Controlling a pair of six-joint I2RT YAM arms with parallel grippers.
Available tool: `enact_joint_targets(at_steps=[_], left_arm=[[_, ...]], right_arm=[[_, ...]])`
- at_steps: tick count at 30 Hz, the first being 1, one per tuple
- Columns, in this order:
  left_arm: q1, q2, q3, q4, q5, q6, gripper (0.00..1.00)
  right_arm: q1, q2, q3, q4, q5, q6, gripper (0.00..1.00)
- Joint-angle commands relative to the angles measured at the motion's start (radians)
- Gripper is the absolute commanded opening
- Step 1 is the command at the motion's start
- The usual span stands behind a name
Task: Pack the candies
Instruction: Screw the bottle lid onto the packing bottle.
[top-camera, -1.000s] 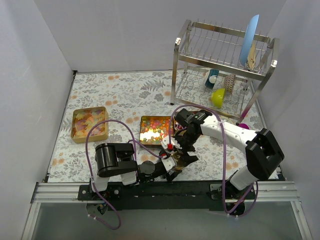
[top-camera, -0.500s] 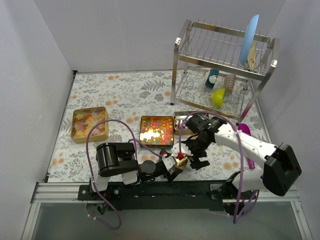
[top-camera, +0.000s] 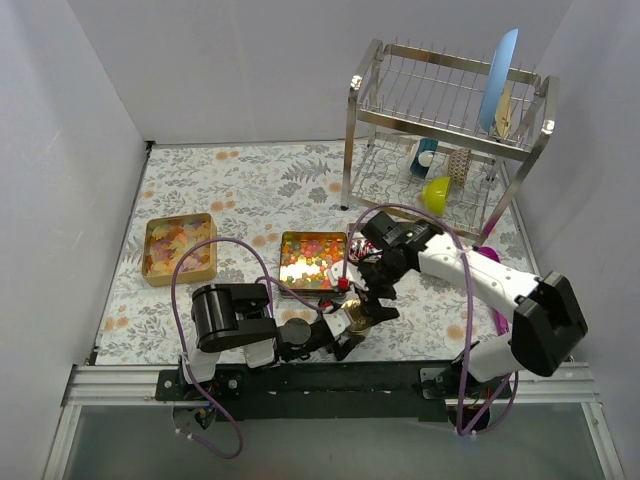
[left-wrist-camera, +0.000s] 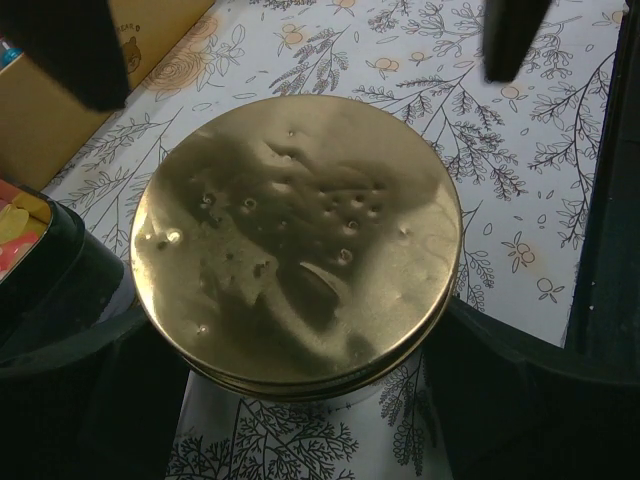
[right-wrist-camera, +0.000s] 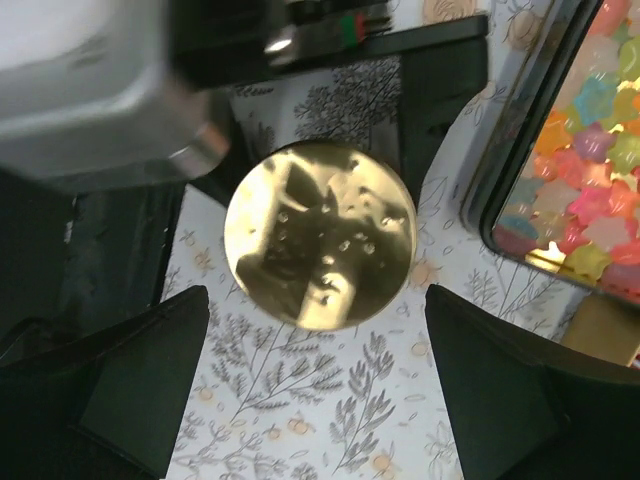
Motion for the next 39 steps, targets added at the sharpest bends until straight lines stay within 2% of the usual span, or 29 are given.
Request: enact_joint_targets(at_steps=[1,6,12,18,25,29,33,35,39], left_arm=[[0.008,0.085,-0.070,0.070,-0.053,0.108,0.00],[0.006,0.085,-0.067,0.066,-0.054,0.108,0.00],[0.006,0.095,-0.062,0.070,-0.082,0.108,0.00],[0.008,0.100,-0.062,0.083,-0.102,0.100,0.00],[0.023,0.103,-0.059,0.087,-0.117,0.086,0.00],[0.023,0.106,-0.059,0.087,-0.108,0.082,0.00],[0.023,0.106,-0.059,0.078,-0.096,0.082,0.00],[0.023,0.103,-0.061,0.078,-0.088,0.083,0.00],[0.021,0.106,-0.059,0.073,-0.072,0.089,0.00]], right_arm=[[0.025,0.096,0.067,0.102,-0.020,0.031,0.96],[0.042,0.132,0.058,0.108,-0.031,0.010,0.95],[0.056,0.146,0.035,-0.038,-0.080,-0.064,0.94],[0.056,0.058,-0.067,-0.033,-0.025,-0.044,0.94],[0.054,-0.040,-0.185,-0.107,0.015,-0.015,0.94],[0.051,-0.118,-0.231,-0.223,0.027,-0.020,0.93],[0.031,-0.176,-0.229,-0.346,0.043,-0.099,0.91],[-0.031,-0.201,-0.175,-0.343,0.046,-0.119,0.91],[-0.087,-0.186,-0.066,-0.146,0.006,-0.070,0.93]])
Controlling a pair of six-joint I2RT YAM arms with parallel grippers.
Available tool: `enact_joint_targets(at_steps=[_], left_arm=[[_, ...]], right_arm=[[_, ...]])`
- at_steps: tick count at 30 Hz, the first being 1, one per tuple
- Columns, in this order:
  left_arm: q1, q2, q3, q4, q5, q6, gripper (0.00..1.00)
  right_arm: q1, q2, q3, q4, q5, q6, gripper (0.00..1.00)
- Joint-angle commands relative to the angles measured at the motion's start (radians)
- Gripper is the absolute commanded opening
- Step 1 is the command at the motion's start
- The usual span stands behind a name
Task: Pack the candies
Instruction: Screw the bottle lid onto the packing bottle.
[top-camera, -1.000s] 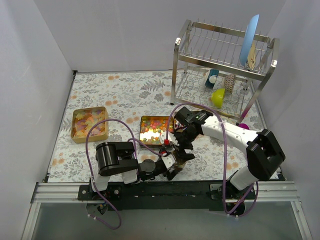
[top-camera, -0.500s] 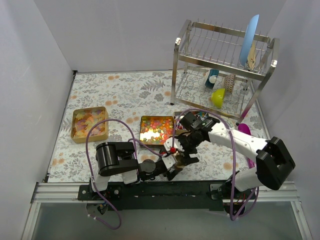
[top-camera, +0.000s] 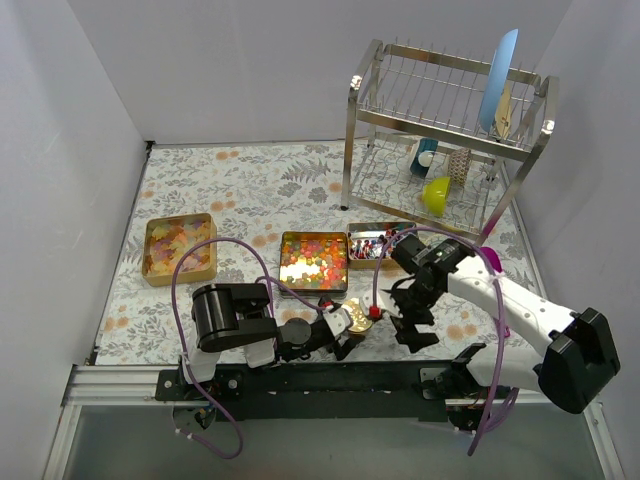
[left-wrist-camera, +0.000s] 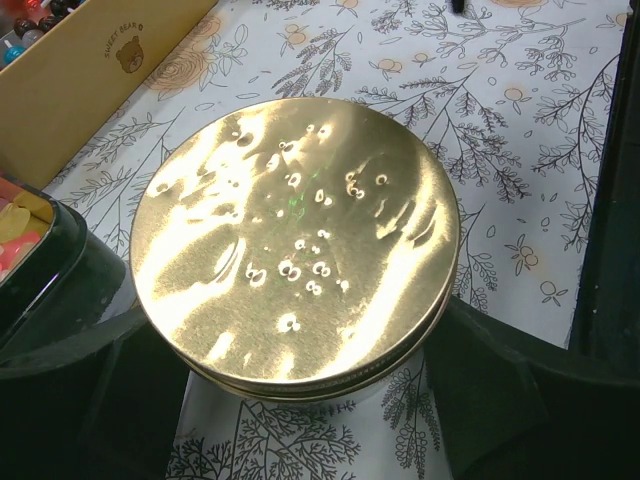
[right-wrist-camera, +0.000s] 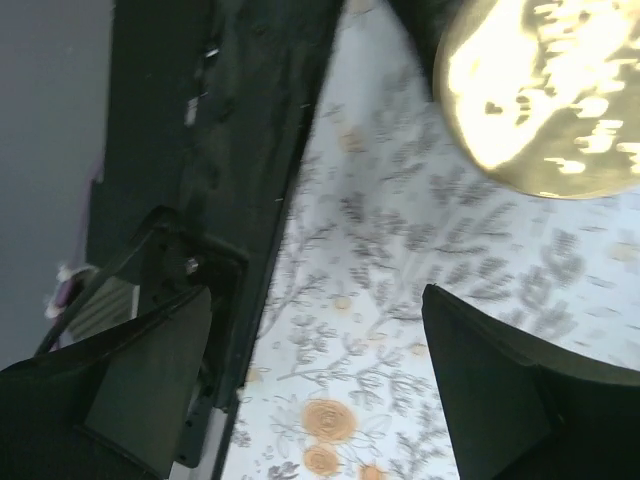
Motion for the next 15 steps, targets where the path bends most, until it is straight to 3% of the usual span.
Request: enact_joint_targets(at_steps=[1,5,11,15], left_arm=[[0.019,0.103,-0.062,0.072,-0.069,0.095,0.00],[0.019,0.095,-0.064,0.064,-0.063,0.098,0.00],[0.019,0.097,-0.061,0.063,-0.062,0.101,0.00],[0.019,0.092,-0.062,0.064,-0.077,0.106,0.00]], right_arm=[[-0.046,0.010,0.138,0.126,-0.082,0.056,0.94],[-0.040,0.102,0.195,0.274,-0.167,0.098,0.96],[0.001,0.340,0.309,0.239,-0.244,0.024,0.95],[0.024,0.394,0.330,0.187,-0.245,-0.034,0.95]])
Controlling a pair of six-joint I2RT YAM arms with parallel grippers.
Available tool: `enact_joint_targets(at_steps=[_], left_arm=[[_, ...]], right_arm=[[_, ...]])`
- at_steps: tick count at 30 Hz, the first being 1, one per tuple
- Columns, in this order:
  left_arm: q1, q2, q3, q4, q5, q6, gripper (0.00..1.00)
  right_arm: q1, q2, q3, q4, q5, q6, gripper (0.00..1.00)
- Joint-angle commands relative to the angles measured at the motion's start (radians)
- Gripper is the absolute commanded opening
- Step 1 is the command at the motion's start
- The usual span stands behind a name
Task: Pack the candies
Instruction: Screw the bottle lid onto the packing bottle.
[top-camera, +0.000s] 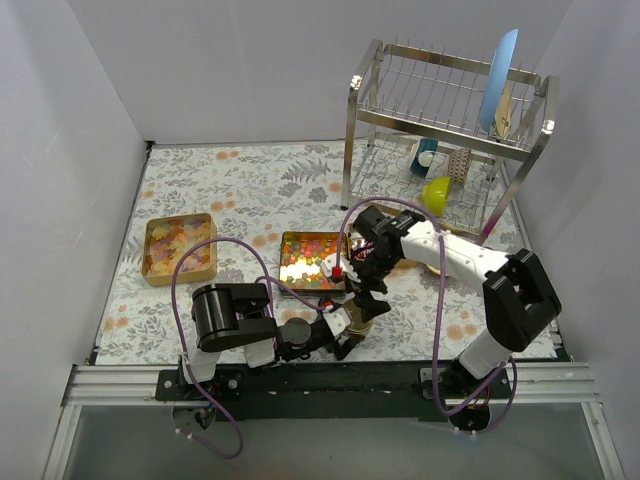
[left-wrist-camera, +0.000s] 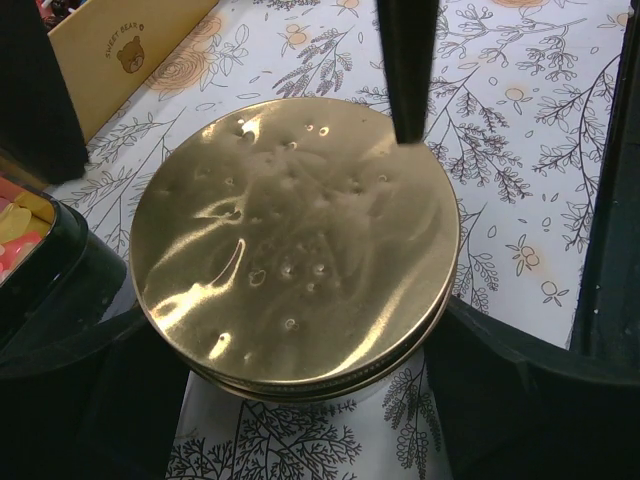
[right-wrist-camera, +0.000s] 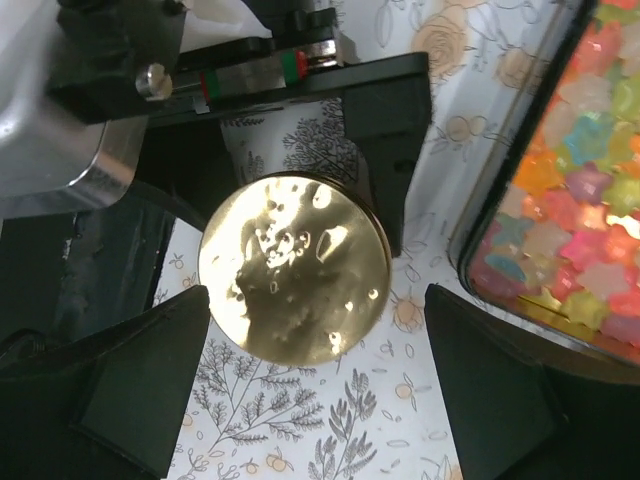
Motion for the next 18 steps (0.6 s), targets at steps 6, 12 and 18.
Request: enact_joint_targets(at_steps=[6,12,18], left_arm=[[0.020,0.100,-0.067,0.087,-0.094,0.091,0.00],[0.026,0.097,-0.062,0.070,-0.097,0.065,0.00],[0.043,0.097,-0.052,0.041,-0.102,0.040,0.00]], right_arm=[[0.030,0.037,0.028,-0.138,-0.028,-0.139,0.94],[0.029,-0.037,-0.070,-0.134,0.042,-0.140,0.94],[0.023,-0.119,-0.181,-0.160,0.084,-0.105,0.93]])
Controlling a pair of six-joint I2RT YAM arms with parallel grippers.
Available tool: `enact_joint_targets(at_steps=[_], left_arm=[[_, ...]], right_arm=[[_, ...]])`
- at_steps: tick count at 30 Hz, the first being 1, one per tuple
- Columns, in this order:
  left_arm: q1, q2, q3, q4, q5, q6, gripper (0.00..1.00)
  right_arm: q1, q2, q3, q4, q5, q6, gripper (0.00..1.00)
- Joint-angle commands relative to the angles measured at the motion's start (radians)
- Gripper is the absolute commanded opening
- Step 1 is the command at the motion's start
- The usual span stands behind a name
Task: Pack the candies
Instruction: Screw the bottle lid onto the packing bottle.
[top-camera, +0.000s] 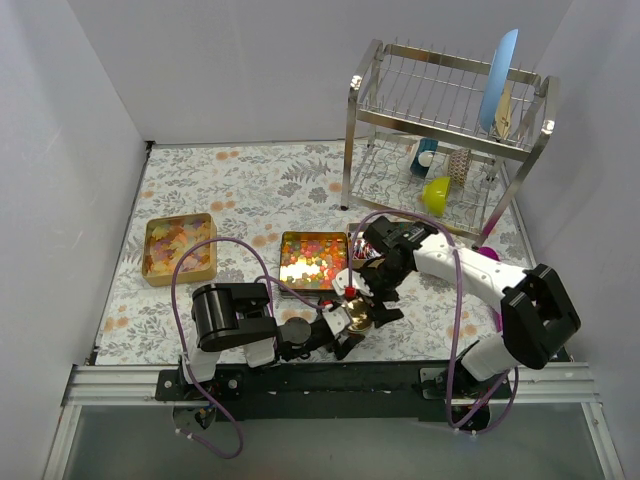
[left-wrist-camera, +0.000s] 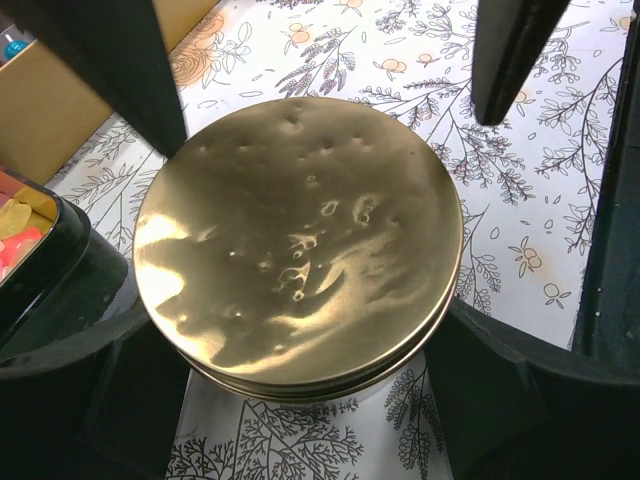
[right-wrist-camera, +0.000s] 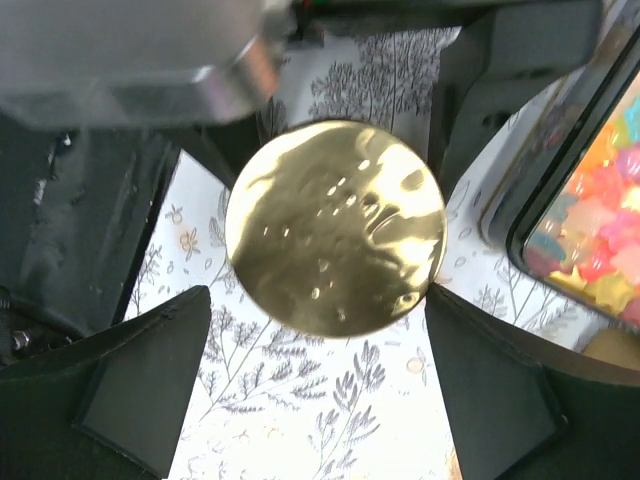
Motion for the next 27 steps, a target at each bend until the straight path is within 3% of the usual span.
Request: enact_joint_targets(at_steps=[1,7,12,18,27], left_arm=[[0.042,0.097,-0.051,0.038,-0.099,0.047,0.00],[0.043,0.098,-0.052,0.043,-0.088,0.055,0.00],[0.038,0.083,-0.054,0.015,-0.036,0.056,0.00],[0.032,0.080,-0.057,0.012,-0.032,0.071,0.00],[0.029,0.082,-0.054,0.007,-0.030,0.074,0.00]], right_arm=[[-0.001,-0.068,-0.089,-0.171,0.006,0.033,0.93],[-0.001,-0.196,-0.070,-0.355,-0.121,0.024,0.91],[-0.064,-0.256,0.006,-0.198,-0.057,0.150,0.95],[-0.064,-0.089,0.092,-0.029,-0.032,0.147,0.95],[-0.023,0.131,0.203,-0.132,-0.074,-0.068,0.95]])
